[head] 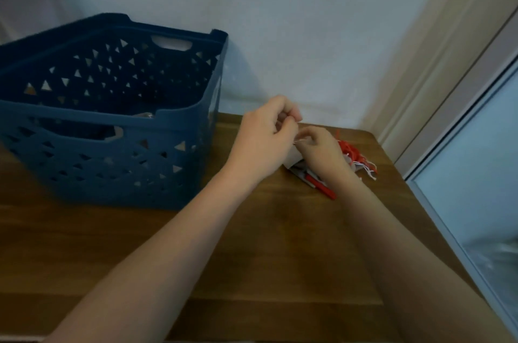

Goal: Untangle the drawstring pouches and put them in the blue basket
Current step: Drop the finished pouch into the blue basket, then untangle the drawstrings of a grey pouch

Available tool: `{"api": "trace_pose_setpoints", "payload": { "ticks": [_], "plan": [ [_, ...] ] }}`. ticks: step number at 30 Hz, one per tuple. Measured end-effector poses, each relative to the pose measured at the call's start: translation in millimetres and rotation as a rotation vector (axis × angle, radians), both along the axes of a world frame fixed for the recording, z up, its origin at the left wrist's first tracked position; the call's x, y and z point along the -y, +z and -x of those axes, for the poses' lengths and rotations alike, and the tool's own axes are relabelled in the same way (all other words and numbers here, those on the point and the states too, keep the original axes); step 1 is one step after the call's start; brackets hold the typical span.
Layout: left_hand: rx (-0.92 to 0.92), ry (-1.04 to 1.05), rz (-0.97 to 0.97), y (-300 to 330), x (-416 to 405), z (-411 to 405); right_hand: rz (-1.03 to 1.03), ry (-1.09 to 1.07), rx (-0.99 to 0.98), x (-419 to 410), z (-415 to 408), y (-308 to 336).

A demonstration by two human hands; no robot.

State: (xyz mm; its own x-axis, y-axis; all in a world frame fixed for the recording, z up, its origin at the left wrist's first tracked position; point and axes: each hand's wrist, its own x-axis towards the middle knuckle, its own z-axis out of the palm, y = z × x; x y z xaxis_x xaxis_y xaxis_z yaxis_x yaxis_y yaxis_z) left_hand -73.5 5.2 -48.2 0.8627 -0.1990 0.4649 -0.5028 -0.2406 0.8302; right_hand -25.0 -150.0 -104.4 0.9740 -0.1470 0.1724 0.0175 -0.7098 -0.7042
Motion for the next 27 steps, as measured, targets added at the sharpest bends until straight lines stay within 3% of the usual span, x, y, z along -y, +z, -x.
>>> {"api": "trace_pose_setpoints", "payload": {
  "ticks": [3,11,18,24,27],
  "plan": [
    [-0.118,0.034,-0.044,-23.6,10.2,-11.9,0.162,-0.155,-0.043,22.8,-4.4,-20.2],
    [-0.298,0.129,-0.145,-63.4,30.0,-38.8,0.104,-0.29,0.014,35.4,-21.7,-50.7],
    [-0.341,0.123,-0.132,-79.6,25.5,-46.5,0.214,-0.389,0.039,35.2,-28.6,-55.0],
    [-0.355,0.121,-0.095,-82.6,16.3,-45.5,0.065,-0.356,0.26,20.7,-10.6,-41.0],
    [-0.27,0.136,-0.092,-81.6,11.6,-41.3,0.025,-0.241,0.416,9.0,1.3,-30.3]
  ]
}}
